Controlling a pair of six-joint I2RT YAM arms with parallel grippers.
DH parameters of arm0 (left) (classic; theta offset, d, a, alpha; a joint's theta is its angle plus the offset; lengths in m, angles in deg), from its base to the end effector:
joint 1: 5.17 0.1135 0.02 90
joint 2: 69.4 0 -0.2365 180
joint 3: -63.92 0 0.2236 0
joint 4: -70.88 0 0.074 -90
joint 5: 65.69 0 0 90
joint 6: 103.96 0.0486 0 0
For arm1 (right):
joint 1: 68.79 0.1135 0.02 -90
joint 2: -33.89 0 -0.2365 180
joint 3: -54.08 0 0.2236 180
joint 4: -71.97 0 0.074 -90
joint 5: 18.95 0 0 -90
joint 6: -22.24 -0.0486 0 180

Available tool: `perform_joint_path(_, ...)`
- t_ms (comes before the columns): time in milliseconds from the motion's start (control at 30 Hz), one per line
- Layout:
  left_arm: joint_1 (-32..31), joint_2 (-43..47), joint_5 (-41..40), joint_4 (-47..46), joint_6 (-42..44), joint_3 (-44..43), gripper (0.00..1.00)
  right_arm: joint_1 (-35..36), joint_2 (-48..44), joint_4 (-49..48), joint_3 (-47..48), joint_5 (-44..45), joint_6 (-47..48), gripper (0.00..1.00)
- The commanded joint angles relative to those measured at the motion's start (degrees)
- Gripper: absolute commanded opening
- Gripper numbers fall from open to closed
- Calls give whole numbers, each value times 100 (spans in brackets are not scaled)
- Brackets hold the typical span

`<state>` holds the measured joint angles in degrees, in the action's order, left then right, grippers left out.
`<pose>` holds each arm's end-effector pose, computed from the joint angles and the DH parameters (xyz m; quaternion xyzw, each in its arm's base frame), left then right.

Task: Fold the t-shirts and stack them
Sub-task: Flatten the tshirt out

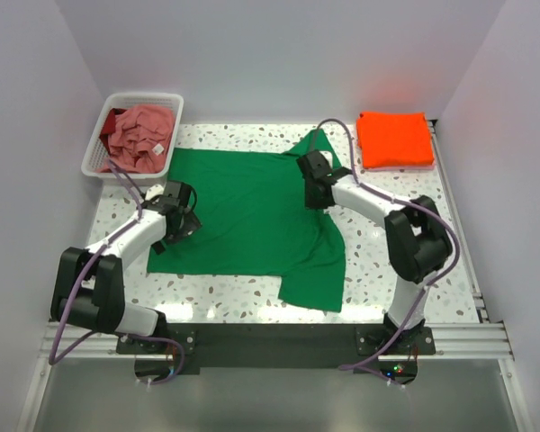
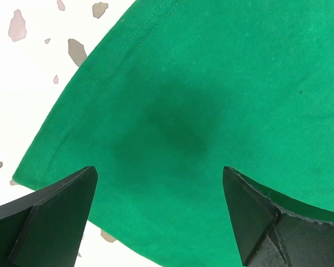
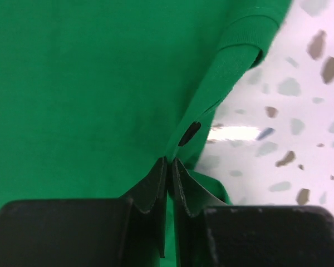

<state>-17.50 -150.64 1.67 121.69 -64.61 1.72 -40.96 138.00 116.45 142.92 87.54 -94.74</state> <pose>0.2348 -0.0322 0.1627 -0.3493 0.9007 0.0752 0.2472 0.3196 0.1531 0.1798 0.0303 0.9556 -0.0040 0.2930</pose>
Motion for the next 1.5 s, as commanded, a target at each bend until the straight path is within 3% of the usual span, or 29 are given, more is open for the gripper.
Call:
perform_joint_path(0,21,-7,4,-123,135,-180,100,441,572,431,634,697,-96,9)
perform_joint_path(100,21,20,-22,-97,135,-180,100,626,890,669,1004,979,-176,18)
perform_joint_path(200,21,11,-22,-105,152,-197,100,636,935,608,1049,795,-150,34)
perform_joint_path(233,21,11,-13,-105,161,-197,100,635,883,529,1014,777,-149,46)
perform_joint_path(333,21,-50,-13,-132,170,-206,100,627,742,310,751,496,-88,70)
perform_joint_path(433,21,-138,-48,-149,179,-232,100,618,680,203,592,311,-105,83)
perform_joint_path(600,21,-270,-162,-141,170,-250,100,346,514,46,206,75,-351,88)
perform_joint_path(933,30,-595,-277,-176,196,-241,100,-638,-497,-746,-1463,-858,-431,93)
perform_joint_path(1267,30,-517,-268,-97,152,-118,100,-1271,-1147,-518,-2019,-559,-474,99)
perform_joint_path(1467,30,-297,-75,-132,187,-109,100,-1430,-1578,-597,-2186,-1042,-220,99)
